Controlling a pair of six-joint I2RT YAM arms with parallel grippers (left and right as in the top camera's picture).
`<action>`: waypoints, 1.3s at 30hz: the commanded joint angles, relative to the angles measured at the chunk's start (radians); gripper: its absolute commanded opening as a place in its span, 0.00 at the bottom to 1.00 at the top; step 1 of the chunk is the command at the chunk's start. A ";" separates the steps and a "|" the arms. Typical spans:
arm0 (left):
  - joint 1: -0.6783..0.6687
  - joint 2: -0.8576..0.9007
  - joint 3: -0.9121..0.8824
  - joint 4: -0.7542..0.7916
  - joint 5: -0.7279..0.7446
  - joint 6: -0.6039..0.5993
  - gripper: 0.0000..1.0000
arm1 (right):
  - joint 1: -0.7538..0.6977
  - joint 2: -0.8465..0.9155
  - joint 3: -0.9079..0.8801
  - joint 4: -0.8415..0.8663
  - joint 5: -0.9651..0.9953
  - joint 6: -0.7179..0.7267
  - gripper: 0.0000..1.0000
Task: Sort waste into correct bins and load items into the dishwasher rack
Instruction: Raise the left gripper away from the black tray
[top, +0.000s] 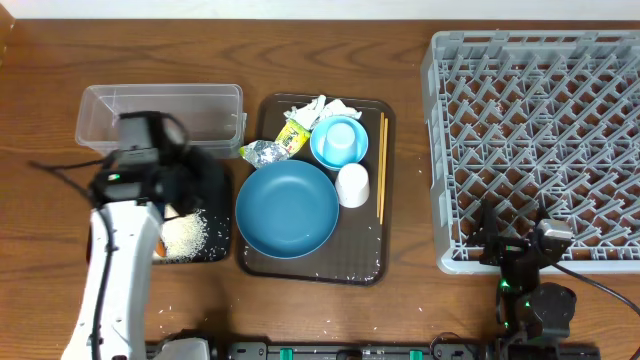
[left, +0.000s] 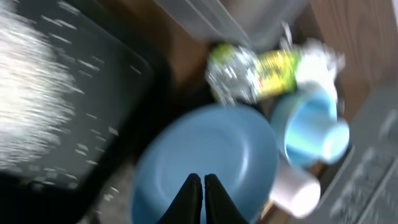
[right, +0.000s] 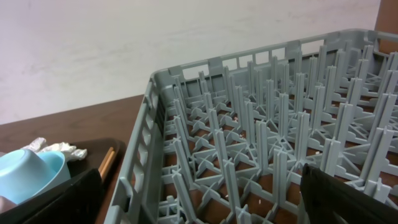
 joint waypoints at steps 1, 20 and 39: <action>-0.110 0.032 0.003 0.010 -0.037 0.021 0.06 | -0.018 -0.008 -0.001 -0.005 -0.004 -0.008 0.99; -0.566 0.372 0.003 0.085 -0.308 -0.023 0.06 | -0.018 -0.008 -0.001 -0.005 -0.004 -0.007 0.99; -0.787 0.381 0.003 0.032 -0.237 -0.114 0.06 | -0.018 -0.008 -0.001 -0.005 -0.004 -0.008 0.99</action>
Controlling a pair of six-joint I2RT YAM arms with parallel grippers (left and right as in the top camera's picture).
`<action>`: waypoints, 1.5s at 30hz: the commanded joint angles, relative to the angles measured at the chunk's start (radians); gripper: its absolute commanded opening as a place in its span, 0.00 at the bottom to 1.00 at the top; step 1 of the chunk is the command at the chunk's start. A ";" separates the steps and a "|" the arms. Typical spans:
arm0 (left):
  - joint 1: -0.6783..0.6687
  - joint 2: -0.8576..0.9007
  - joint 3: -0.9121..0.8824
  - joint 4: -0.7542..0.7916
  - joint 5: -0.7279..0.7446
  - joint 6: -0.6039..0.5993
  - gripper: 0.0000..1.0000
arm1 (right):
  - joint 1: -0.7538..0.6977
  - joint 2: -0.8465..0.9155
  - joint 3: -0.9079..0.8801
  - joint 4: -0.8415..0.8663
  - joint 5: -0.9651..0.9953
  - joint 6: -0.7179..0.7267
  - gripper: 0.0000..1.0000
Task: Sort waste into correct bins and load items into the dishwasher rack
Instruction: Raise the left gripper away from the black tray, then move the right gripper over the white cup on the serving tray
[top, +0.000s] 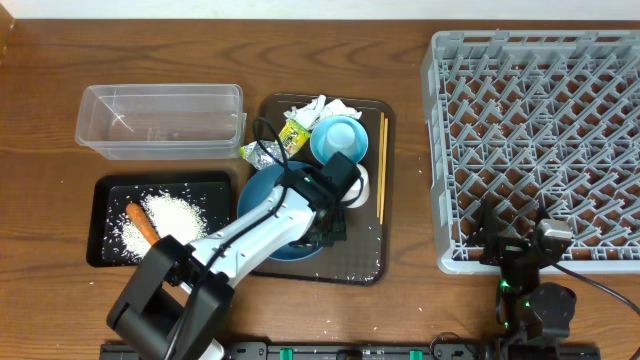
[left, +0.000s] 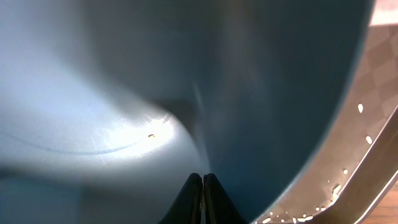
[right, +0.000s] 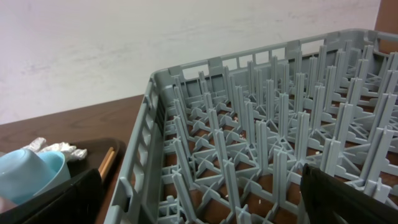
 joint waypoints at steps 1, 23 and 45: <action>-0.010 -0.012 0.003 -0.011 -0.001 -0.024 0.06 | -0.018 -0.007 -0.001 -0.004 -0.003 -0.007 0.99; 0.283 -0.642 0.006 -0.045 -0.510 0.074 0.65 | -0.018 -0.008 -0.001 -0.004 -0.003 -0.008 0.99; 1.132 -0.655 0.006 -0.251 -0.182 -0.035 0.95 | -0.018 -0.007 -0.001 -0.004 -0.003 -0.008 0.99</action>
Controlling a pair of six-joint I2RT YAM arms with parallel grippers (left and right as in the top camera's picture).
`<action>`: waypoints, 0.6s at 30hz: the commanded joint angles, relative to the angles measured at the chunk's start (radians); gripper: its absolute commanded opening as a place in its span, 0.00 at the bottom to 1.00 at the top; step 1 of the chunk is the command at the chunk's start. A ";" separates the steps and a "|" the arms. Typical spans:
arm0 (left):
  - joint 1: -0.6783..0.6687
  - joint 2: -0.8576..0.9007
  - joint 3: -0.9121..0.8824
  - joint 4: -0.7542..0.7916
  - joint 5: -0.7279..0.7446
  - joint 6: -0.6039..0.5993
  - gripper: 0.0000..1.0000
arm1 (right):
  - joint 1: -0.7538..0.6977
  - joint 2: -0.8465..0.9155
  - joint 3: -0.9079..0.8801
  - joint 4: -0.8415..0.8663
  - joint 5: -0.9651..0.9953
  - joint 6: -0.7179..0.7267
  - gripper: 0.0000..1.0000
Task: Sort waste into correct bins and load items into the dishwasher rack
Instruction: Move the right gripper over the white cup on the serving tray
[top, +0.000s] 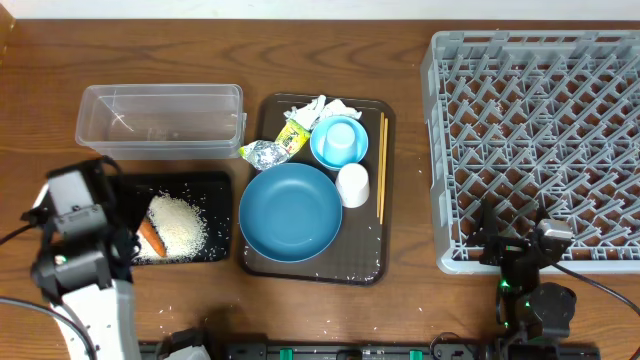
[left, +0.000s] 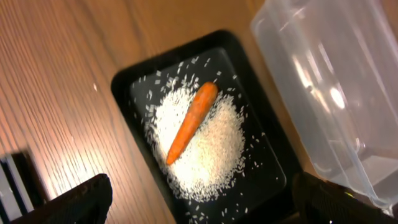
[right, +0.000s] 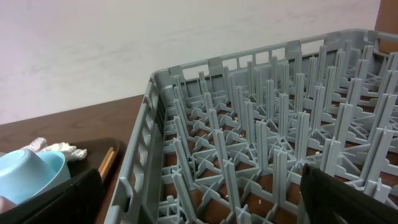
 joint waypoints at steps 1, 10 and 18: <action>0.089 0.059 0.006 -0.004 0.142 -0.013 0.95 | -0.018 -0.008 -0.001 -0.005 -0.004 -0.007 0.99; 0.170 0.203 0.006 -0.042 0.159 -0.013 0.96 | -0.017 -0.008 -0.001 0.127 -0.254 0.455 0.99; 0.170 0.248 0.006 -0.038 0.159 -0.013 0.96 | -0.017 -0.008 -0.001 0.222 -0.413 0.873 0.99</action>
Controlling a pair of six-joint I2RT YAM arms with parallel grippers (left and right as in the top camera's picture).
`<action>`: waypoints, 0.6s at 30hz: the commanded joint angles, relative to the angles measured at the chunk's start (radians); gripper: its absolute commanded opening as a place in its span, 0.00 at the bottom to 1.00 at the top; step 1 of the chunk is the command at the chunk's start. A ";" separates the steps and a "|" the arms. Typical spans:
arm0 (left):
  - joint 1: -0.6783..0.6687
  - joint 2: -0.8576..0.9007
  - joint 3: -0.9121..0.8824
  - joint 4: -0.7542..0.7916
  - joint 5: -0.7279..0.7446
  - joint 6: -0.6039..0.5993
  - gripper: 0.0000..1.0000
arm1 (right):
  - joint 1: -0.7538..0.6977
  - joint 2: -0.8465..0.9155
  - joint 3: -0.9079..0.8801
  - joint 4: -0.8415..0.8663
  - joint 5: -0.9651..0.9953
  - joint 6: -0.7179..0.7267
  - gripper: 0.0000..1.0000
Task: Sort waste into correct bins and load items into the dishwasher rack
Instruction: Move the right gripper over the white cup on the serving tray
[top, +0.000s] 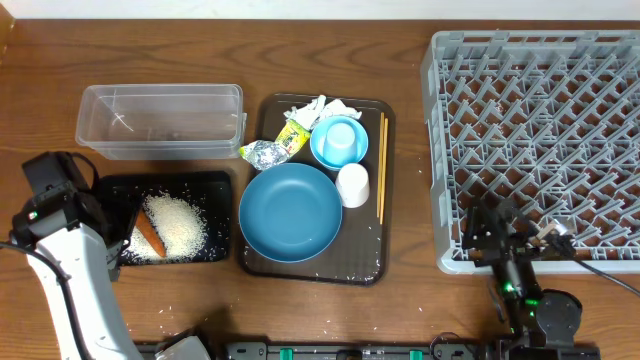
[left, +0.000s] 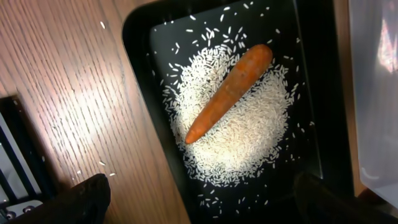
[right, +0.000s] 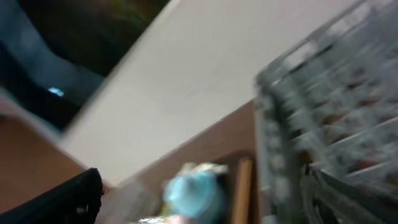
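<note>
A blue plate (top: 290, 211), a blue cup in a blue bowl (top: 340, 140), a white cup (top: 352, 185), chopsticks (top: 381, 167), a foil wrapper (top: 265, 151), a yellow wrapper (top: 293, 135) and crumpled tissue (top: 318, 108) lie on the brown tray (top: 370, 270). The grey dishwasher rack (top: 540, 130) stands on the right. My left gripper (left: 208, 204) hangs open and holds nothing above the black tray (left: 155, 149), where a carrot (left: 227, 93) lies on rice. My right gripper (top: 497, 232) is open at the rack's front edge; its wrist view is blurred.
A clear plastic bin (top: 160, 120) stands behind the black tray. Rice grains are scattered on the wooden table in front of both trays. The rack fills the right side up to the table's edge.
My left wrist has shifted a little towards the back left, still open over the black tray. The right arm has tilted; its view now swings blurred towards the brown tray.
My left gripper was shut over the black tray's right edge, then shut low inside the blue plate. Later it stood open at the table's left over the carrot and rice, where it stays. The right arm rested unmoved at the rack until now.
</note>
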 joint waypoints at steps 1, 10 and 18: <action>0.005 0.005 0.006 -0.001 0.002 -0.013 0.96 | -0.017 -0.006 -0.001 0.098 -0.126 0.219 0.99; 0.005 0.005 0.006 -0.002 0.003 -0.013 0.97 | -0.017 0.007 0.110 0.349 -0.152 0.156 0.99; 0.005 0.005 0.006 -0.002 0.003 -0.013 0.97 | -0.017 0.256 0.424 0.216 -0.211 -0.069 0.99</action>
